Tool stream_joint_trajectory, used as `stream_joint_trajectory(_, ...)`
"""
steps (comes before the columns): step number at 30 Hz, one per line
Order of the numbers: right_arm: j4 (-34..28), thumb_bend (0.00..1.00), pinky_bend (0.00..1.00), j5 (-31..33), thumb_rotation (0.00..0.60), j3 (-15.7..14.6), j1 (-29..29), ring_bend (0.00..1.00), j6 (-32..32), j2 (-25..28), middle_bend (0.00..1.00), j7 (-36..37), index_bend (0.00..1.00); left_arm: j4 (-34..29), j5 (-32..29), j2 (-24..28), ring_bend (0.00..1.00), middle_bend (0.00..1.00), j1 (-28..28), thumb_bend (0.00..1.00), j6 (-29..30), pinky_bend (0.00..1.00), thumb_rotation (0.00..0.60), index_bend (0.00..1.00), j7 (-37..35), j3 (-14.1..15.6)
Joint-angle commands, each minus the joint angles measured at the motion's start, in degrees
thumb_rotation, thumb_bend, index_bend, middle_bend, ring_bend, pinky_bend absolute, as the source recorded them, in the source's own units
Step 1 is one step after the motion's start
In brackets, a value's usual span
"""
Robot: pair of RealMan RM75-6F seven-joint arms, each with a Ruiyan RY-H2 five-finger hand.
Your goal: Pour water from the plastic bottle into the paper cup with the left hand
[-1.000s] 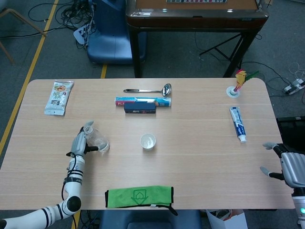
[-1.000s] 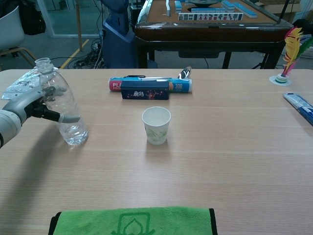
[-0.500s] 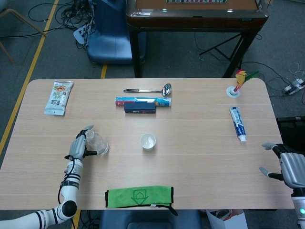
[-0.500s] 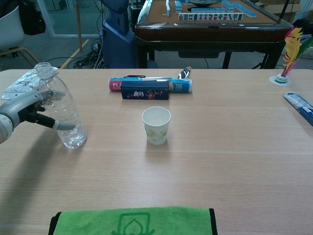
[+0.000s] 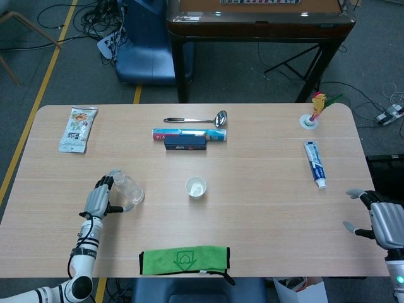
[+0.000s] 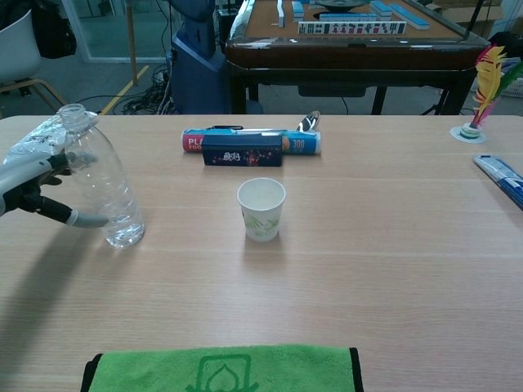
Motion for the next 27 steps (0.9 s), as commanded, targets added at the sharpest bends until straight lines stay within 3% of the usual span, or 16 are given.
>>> stream_joint_trajectory(1, -0.06, 0.05, 0.41, -0.08, 0.6, -0.03, -0.02, 0.29, 0.1, -0.06, 0.37, -0.25, 0.32, -1.1, 4.02, 1.78, 0.0, 0.0, 1.57, 0.0, 2.81, 0.03, 0.6, 0.0, 1.05, 2.62)
stream_joint_trajectory(9, -0.15, 0.05, 0.41, -0.13, 0.6, -0.19, 0.05, 0.29, 0.03, -0.58, 0.37, -1.93, 0.32, -0.82, 13.04, 5.87, 0.0, 0.0, 5.09, 0.0, 10.03, 0.03, 0.6, 0.0, 4.9, 7.89)
stream_joint_trajectory(27, -0.42, 0.05, 0.41, -0.62, 0.6, -1.01, 0.58, 0.3, -0.51, -3.63, 0.37, -9.47, 0.32, -4.61, 24.83, 15.64, 0.0, 0.0, 14.54, 0.0, 22.47, 0.03, 0.6, 0.09, 9.05, 15.25)
